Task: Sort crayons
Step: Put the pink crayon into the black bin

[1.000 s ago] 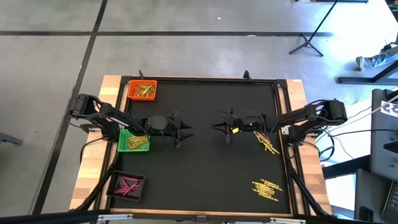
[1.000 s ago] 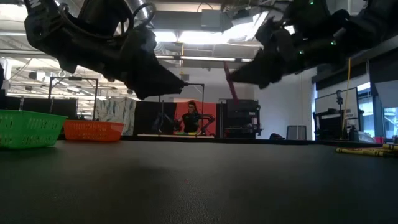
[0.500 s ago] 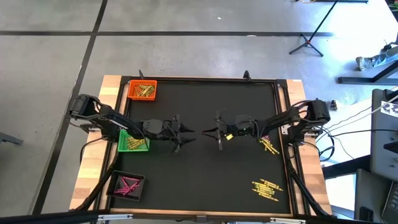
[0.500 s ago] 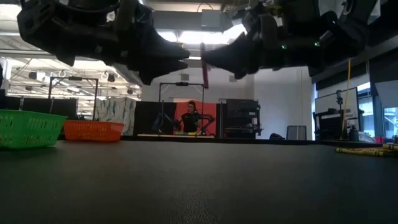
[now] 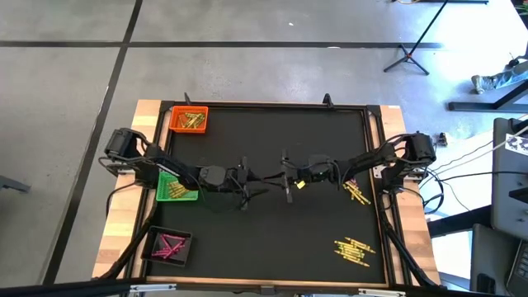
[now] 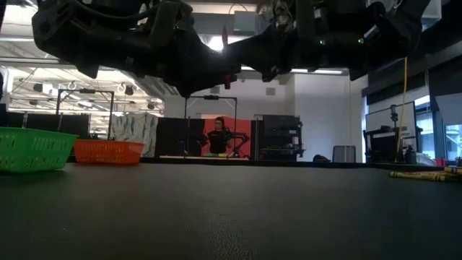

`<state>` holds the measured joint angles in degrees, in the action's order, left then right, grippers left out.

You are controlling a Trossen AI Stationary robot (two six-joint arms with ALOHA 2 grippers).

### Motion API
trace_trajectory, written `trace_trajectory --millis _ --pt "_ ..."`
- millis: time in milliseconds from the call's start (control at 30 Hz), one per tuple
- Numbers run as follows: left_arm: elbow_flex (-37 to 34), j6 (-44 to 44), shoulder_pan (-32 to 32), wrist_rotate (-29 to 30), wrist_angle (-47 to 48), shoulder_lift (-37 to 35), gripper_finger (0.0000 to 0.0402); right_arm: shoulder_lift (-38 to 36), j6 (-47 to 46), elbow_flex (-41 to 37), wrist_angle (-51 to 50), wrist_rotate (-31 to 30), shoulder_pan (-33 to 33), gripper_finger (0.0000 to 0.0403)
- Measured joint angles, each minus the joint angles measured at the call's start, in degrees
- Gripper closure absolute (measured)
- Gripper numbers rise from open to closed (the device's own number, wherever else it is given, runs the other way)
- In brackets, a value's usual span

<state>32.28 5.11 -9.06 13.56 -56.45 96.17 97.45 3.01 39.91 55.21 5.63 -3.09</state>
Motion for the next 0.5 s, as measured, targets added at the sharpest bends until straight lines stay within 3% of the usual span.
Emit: trace_trajectory --millis 333,500 --pt "0.04 -3.49 -0.83 2.29 -0.11 -1.35 0.038 0.0 -0.18 -0.01 -0.95 0.54 -0.07 0.0384" --pt "0.06 -4.18 -0.89 1.89 0.51 -1.58 0.039 -0.11 -1.37 0.39 -1.25 3.76 -0.39 0.0355"
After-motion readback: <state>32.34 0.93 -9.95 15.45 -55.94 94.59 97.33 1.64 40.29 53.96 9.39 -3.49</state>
